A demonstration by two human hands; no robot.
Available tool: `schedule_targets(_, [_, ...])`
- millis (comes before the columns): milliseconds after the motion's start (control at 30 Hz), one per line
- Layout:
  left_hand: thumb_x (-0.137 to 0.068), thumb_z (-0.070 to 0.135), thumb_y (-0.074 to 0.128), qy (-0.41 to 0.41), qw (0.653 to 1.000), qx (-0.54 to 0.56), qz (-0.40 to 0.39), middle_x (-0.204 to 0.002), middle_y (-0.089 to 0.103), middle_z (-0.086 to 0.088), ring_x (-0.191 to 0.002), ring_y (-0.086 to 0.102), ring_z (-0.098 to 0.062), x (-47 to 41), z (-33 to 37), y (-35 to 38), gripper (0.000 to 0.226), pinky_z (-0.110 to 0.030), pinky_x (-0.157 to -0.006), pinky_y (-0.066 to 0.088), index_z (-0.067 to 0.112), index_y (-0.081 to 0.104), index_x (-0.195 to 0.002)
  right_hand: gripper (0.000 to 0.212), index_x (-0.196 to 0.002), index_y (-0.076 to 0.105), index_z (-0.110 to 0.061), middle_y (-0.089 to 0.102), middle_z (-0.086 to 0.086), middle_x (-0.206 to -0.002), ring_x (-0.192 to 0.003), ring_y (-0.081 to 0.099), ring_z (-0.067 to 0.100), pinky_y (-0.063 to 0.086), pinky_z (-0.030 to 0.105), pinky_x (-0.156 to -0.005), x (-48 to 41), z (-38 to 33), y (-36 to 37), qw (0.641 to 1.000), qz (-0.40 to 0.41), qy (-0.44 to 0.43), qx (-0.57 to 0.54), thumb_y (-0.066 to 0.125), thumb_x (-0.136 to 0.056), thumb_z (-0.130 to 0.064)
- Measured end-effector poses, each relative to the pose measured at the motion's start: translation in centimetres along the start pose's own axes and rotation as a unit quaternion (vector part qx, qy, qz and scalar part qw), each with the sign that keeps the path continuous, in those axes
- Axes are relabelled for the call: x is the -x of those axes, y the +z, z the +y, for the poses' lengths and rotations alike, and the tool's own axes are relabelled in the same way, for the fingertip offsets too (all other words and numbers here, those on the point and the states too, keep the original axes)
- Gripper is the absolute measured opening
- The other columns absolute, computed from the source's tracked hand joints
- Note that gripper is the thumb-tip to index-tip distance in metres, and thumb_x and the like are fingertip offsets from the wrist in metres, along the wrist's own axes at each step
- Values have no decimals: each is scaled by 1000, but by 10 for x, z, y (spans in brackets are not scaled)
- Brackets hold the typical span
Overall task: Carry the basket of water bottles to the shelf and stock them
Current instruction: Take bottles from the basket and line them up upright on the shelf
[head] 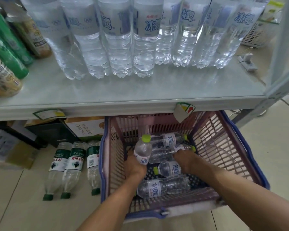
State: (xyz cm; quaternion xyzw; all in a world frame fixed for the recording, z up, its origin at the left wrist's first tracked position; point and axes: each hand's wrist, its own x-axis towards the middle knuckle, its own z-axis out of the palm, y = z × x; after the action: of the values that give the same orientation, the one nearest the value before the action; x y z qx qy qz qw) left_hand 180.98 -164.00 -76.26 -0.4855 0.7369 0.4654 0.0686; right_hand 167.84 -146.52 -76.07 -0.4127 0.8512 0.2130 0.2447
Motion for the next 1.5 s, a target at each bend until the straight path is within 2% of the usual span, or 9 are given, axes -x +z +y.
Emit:
schedule_targets(167, [-86, 0, 76, 20, 1000, 6, -2, -133, 70, -9, -124, 66, -29, 2, -7, -5, 61, -31, -94, 52, 16, 56, -141, 79, -157, 16, -11, 23, 30, -156, -136, 40, 43, 39, 53, -111, 10, -19, 19, 996, 27, 6, 88, 61, -92, -2])
schedule_targets(500, [-72, 13, 89, 114, 988, -78, -66, -110, 79, -4, -102, 76, -24, 14, 25, -46, 44, -33, -84, 63, 14, 73, -113, 69, -154, 33, -22, 67, 11, -124, -110, 68, 29, 56, 40, -87, 37, -1, -28, 997, 47, -39, 45, 62, -93, -7])
schedule_targets(633, [-68, 25, 94, 225, 940, -172, -190, -100, 82, 1, -91, 77, -14, 41, 78, -99, 36, -33, -81, 66, 22, 76, -99, 88, -150, 29, -33, 63, 7, -130, -117, 63, 30, 51, 31, -81, 71, 23, -75, 990, 34, -90, -104, 80, -79, -37])
schedule_targets(800, [-67, 21, 93, 384, 846, -194, -315, -102, 81, 7, -98, 77, -12, 80, 144, -182, 44, -34, -88, 59, 23, 76, -107, 68, -125, 47, -38, 69, -9, -108, -93, 68, 15, 58, 36, -79, 133, 45, -119, 964, 80, -97, -233, 83, -68, -36])
schedule_targets(900, [-69, 10, 96, 387, 843, -139, -346, -106, 82, 4, -102, 78, -18, 106, 166, -201, 48, -36, -95, 60, 18, 76, -112, 60, -118, 58, -38, 73, -8, -107, -94, 72, 9, 60, 37, -83, 168, 54, -148, 916, 137, -99, -365, 92, -68, -41])
schedule_targets(1033, [-72, 12, 95, 417, 855, -75, -299, -111, 81, 7, -103, 78, -7, 126, 195, -201, 53, -31, -100, 59, 17, 74, -120, 84, -130, 59, -23, 75, -7, -114, -102, 74, 15, 60, 39, -88, 202, 64, -196, 809, 322, -115, -478, 99, -57, -37])
schedule_targets(1200, [-66, 32, 98, 448, 884, 37, -125, -108, 82, 10, -101, 78, -7, 132, 245, -181, 58, -39, -100, 60, 24, 76, -119, 74, -112, 64, -43, 78, -10, -105, -95, 76, 9, 63, 31, -76, 196, 79, -242, 660, 508, -83, -547, 97, -49, -23])
schedule_targets(1367, [-71, 32, 96, 430, 899, 82, 7, -108, 80, -1, -91, 74, -11, 128, 290, -156, 54, -11, -66, 51, 15, 76, -119, 75, -120, 63, -20, 78, -8, -105, -96, 75, 6, 61, 43, -86, 158, 104, -258, 640, 550, 7, -537, 99, -55, -24])
schedule_targets(1500, [-71, 26, 96, 425, 901, 71, 51, -115, 79, -5, -99, 75, -15, 107, 301, -136, 59, -12, -70, 53, 11, 72, -123, 73, -118, 66, -21, 78, -6, -102, -92, 75, 7, 62, 44, -85, 126, 107, -251, 622, 544, 44, -561, 99, -54, -31])
